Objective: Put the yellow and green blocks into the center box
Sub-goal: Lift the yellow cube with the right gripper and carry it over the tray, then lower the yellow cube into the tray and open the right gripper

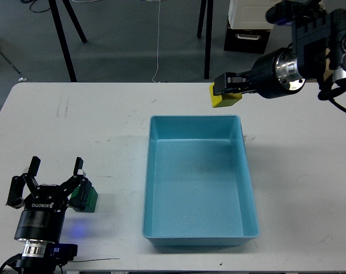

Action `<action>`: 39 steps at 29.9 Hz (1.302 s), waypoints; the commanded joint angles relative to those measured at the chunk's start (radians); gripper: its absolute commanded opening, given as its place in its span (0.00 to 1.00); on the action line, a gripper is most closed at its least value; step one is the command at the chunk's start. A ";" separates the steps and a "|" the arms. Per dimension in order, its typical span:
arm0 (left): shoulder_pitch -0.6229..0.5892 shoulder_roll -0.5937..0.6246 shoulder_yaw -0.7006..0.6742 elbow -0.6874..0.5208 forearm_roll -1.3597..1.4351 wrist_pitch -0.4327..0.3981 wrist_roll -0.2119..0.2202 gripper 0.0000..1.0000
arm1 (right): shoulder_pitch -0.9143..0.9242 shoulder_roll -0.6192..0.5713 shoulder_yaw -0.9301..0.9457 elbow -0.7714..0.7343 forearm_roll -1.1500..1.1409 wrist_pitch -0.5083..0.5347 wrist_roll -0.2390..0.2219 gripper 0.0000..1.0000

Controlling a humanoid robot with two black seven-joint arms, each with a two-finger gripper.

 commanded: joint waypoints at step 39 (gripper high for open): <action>-0.018 0.000 0.000 0.006 0.000 0.000 0.000 1.00 | -0.104 0.304 -0.282 -0.106 -0.087 0.000 0.000 0.99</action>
